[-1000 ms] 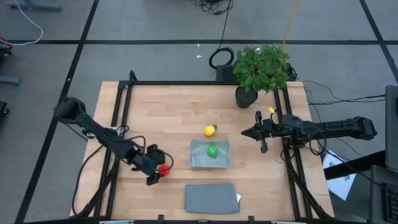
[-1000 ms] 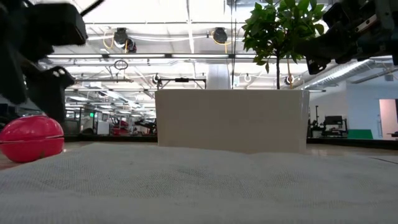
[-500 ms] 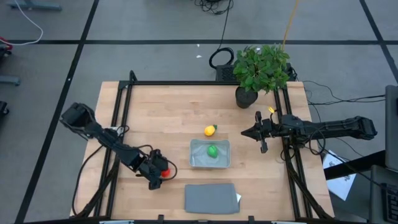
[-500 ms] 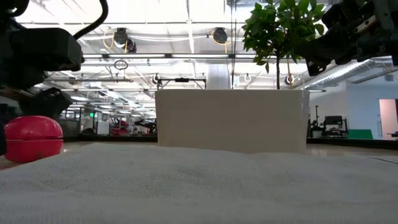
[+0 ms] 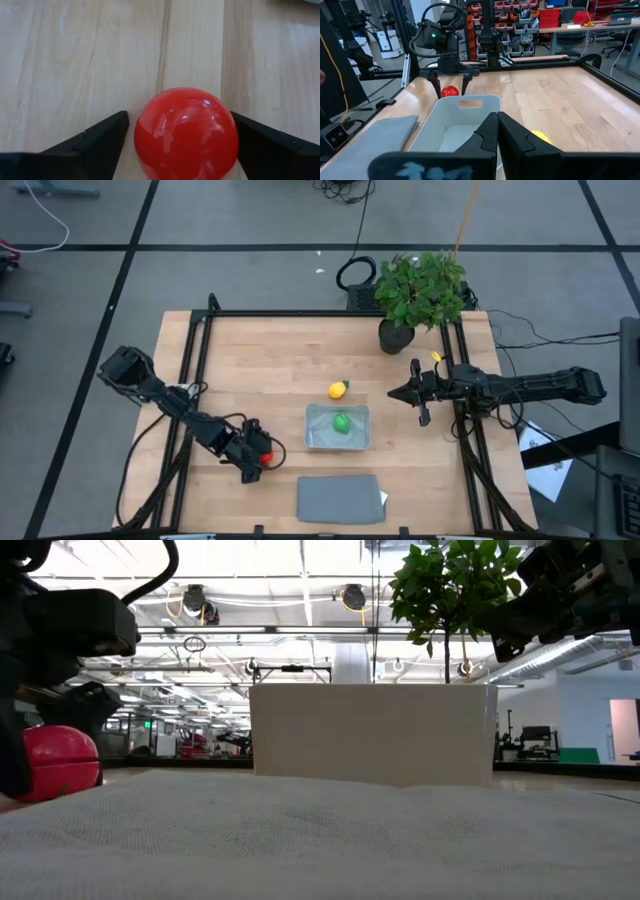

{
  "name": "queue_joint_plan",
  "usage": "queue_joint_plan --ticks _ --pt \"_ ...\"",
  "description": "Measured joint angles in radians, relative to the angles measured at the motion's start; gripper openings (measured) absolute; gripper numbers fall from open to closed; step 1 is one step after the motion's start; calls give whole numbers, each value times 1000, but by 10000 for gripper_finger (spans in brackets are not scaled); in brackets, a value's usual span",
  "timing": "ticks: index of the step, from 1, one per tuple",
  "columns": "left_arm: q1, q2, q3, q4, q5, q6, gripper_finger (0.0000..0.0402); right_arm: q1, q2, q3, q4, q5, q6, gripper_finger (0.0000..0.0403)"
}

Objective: Pick and placing Produce into tupperware
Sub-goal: Put the tomato into the gray bin

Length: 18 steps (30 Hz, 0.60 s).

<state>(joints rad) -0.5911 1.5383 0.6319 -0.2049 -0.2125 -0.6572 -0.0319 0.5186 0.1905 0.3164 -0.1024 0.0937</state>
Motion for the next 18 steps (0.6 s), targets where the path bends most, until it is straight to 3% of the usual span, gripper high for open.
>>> queue_joint_plan --ticks 10,18 --pt "0 -1 0 -4 -2 4 244 0 0 0 0 0 0 0" --pt "4 -7 -2 -6 15 67 273 0 0 0 0 0 0 0"
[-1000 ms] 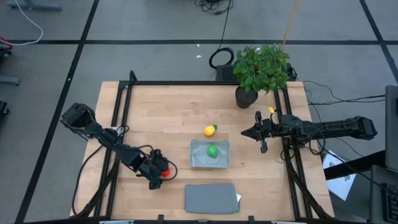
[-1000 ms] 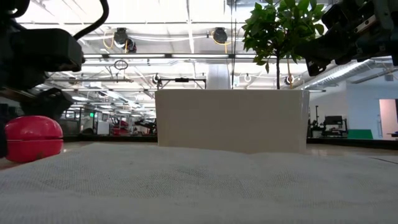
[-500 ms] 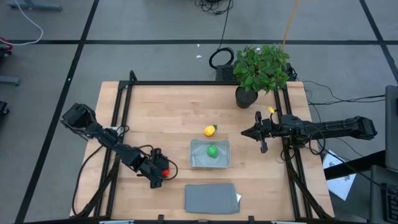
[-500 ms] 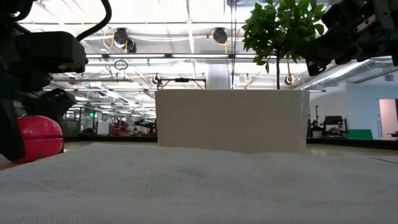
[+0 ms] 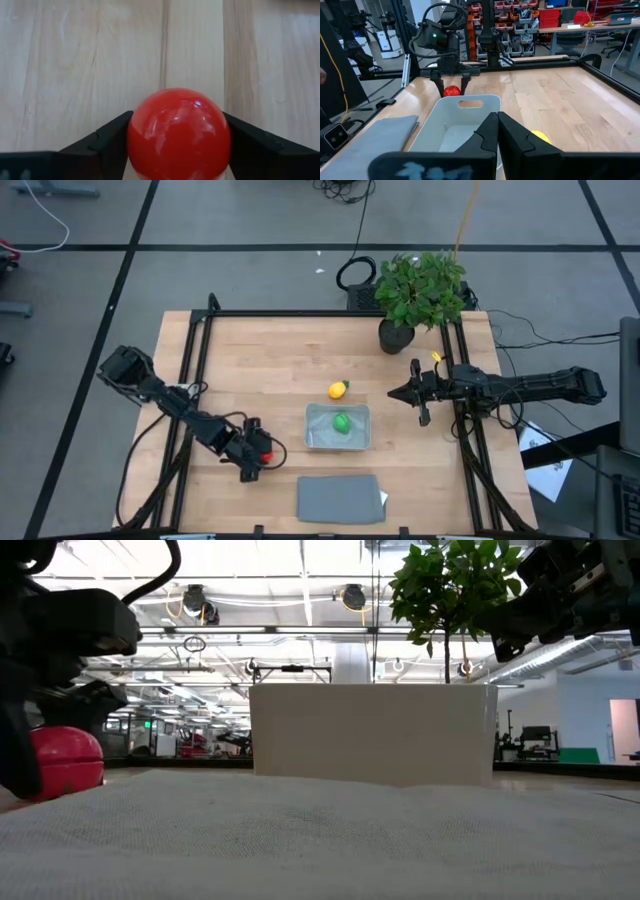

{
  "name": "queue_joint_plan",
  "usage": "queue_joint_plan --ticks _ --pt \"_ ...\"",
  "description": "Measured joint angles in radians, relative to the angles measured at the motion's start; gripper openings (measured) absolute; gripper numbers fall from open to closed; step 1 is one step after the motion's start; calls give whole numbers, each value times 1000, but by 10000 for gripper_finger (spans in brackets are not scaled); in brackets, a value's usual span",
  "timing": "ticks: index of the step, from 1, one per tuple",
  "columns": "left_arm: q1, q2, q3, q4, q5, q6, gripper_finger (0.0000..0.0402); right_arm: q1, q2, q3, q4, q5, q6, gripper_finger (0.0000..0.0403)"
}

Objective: Pick and placing Produce into tupperware
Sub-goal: Put the tomato into the gray bin

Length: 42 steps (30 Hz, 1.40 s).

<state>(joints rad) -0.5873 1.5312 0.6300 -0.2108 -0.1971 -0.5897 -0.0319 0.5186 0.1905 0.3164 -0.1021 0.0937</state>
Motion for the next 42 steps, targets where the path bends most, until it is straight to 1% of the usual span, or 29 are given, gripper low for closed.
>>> queue_joint_plan --ticks 3,6,11,13,18,25,30,33,36,39,42 --pt "15 -20 -2 -10 26 29 277 0 0 0 0 0 0 0" --pt "42 -55 0 -39 64 47 264 0 0 0 0 0 0 0" --pt "93 -129 13 -121 94 94 243 0 0 0 2 0 0 0" --pt "112 -165 14 -142 100 119 245 0 0 0 5 0 0 0" --pt "163 -260 14 -166 101 200 265 0 0 0 5 0 0 0" --pt "248 -407 15 -168 130 288 247 0 0 0 6 0 0 0" --pt "298 -503 15 -148 178 345 256 0 0 0 7 0 0 0" --pt "320 -556 15 -132 182 384 261 0 0 0 7 0 0 0" --pt "345 -606 16 -127 182 411 257 0 0 0 7 0 0 0" --pt "374 -654 16 -127 182 421 250 0 0 0 7 0 0 0" --pt "399 -696 16 -127 182 424 251 0 0 0 8 0 0 0"
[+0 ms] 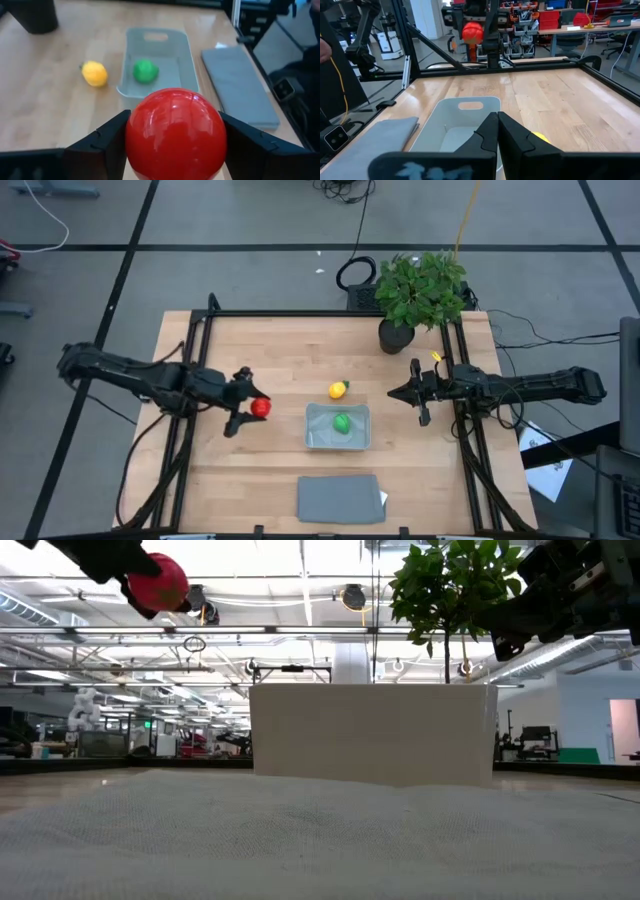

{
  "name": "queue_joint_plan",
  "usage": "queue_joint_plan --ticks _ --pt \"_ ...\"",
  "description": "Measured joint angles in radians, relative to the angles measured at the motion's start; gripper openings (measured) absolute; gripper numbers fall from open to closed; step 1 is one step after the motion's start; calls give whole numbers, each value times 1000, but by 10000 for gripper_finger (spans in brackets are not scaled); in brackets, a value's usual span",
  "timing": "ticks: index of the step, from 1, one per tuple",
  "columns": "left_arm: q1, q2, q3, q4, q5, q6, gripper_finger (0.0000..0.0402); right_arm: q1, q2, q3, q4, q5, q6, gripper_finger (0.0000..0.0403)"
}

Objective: Pick and placing Produce into tupperware
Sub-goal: Put the tomato into the gray bin

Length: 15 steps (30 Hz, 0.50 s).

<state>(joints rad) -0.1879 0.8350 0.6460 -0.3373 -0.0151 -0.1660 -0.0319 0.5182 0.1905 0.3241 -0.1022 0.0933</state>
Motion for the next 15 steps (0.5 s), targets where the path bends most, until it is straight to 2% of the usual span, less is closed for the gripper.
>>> queue_joint_plan --ticks 15 --pt "94 -91 1 61 16 66 256 0 0 0 0 0 0 0"
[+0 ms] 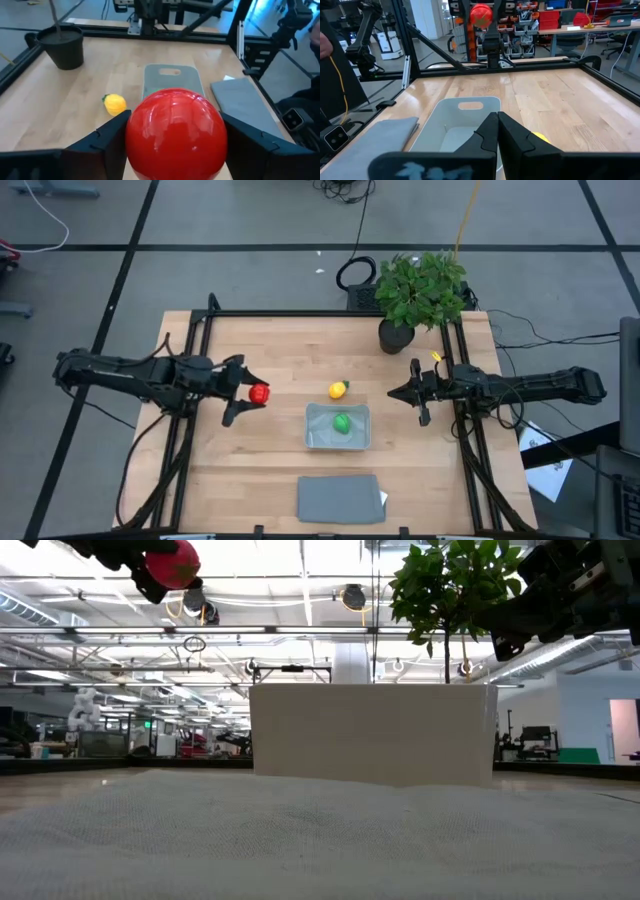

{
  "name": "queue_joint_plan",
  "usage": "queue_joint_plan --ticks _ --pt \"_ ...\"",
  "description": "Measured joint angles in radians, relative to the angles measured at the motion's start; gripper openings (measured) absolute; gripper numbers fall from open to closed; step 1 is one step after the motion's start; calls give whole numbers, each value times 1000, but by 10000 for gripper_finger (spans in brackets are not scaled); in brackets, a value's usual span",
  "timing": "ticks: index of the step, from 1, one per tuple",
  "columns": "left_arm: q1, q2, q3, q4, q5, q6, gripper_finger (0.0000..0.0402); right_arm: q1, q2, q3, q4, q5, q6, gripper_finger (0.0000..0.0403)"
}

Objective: Pick and placing Produce into tupperware
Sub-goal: Put the tomato into the gray bin

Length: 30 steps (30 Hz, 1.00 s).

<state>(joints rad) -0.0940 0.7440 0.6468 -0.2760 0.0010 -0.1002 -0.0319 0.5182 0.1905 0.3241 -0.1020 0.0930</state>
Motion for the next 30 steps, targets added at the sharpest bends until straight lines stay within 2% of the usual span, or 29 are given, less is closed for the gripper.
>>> queue_joint_plan --ticks 23,30 --pt "109 -37 0 1 25 19 257 0 0 0 0 0 -7 0" --pt "120 13 1 136 25 11 257 0 0 0 0 0 -8 0"
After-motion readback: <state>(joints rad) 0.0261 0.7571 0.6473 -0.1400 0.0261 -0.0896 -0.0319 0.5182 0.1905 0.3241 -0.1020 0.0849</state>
